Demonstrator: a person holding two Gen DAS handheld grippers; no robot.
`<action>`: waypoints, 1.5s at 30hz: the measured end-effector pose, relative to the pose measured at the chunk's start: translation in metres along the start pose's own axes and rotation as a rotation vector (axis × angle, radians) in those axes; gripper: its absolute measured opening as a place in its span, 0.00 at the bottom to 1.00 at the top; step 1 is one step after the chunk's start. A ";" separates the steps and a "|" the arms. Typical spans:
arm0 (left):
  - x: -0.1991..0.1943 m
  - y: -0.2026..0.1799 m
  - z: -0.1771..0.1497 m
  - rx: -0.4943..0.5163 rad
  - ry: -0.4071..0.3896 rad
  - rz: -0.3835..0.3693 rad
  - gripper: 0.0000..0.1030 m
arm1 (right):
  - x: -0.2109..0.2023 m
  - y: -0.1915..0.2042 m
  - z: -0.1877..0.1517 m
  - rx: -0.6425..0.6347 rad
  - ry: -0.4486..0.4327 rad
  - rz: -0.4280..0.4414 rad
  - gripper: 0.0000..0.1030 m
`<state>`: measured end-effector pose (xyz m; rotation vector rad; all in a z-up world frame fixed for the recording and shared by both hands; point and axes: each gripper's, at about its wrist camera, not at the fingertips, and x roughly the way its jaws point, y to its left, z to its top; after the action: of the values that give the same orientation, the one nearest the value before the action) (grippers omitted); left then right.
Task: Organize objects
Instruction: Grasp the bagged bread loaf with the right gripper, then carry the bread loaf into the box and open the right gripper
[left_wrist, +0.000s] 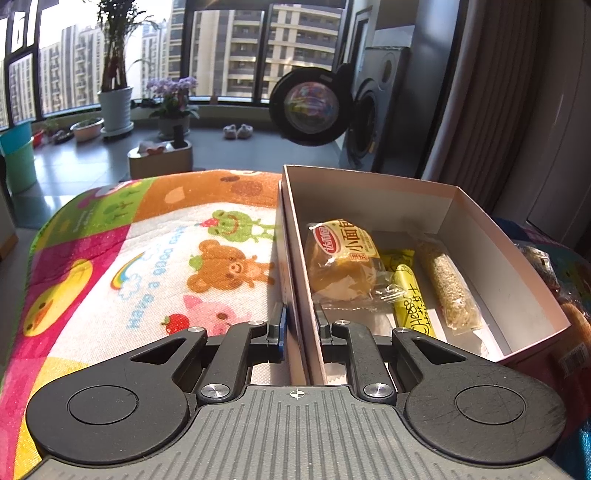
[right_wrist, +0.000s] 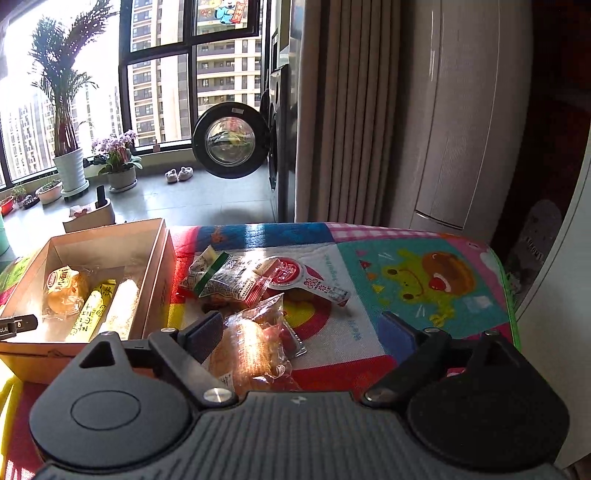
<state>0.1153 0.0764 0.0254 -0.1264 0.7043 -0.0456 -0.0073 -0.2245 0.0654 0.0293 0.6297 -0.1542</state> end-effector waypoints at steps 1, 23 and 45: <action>0.000 0.000 0.000 0.000 0.000 0.000 0.15 | 0.002 0.001 -0.001 -0.002 0.007 0.009 0.88; -0.001 -0.001 0.000 0.021 0.007 0.002 0.15 | 0.030 0.052 -0.031 -0.285 0.136 0.055 0.53; -0.002 -0.001 0.001 0.007 0.014 -0.011 0.16 | -0.098 0.086 0.025 -0.200 0.011 0.458 0.53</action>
<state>0.1140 0.0752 0.0277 -0.1236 0.7175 -0.0595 -0.0577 -0.1285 0.1419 -0.0191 0.6324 0.3514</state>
